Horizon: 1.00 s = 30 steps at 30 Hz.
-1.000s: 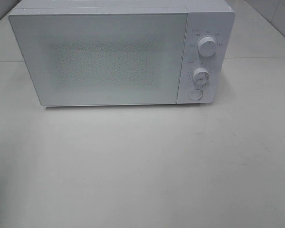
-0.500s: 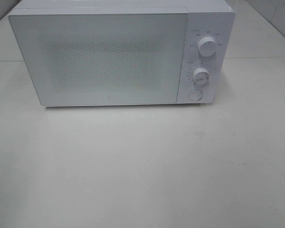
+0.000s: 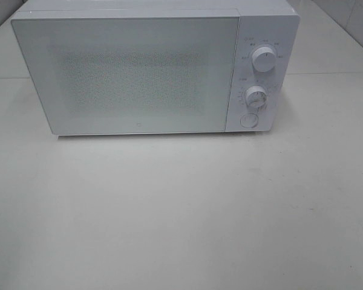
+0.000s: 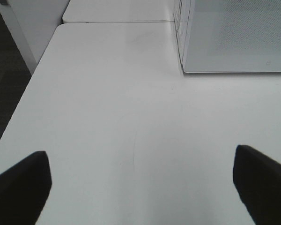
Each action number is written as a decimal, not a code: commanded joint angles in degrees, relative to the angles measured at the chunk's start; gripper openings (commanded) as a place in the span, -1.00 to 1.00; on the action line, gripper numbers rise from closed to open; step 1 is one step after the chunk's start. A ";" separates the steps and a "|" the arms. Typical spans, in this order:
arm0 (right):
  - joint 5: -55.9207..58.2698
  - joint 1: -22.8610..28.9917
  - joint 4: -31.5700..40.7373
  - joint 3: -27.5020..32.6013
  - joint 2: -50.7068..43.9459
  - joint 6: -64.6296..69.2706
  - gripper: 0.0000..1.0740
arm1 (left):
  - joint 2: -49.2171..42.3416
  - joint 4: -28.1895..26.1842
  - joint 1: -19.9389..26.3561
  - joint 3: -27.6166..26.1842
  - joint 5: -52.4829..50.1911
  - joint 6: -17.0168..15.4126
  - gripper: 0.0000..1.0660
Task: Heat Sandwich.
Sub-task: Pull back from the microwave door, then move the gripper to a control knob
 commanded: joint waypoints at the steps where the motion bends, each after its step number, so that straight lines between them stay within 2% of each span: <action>1: -0.34 -0.40 0.00 0.23 -1.20 0.00 0.42 | -1.60 -0.46 0.29 0.17 -0.57 -0.17 0.91; 30: -0.34 -0.40 0.00 0.23 -1.03 0.00 0.42 | -1.55 -0.46 0.29 0.17 -0.57 -0.17 0.91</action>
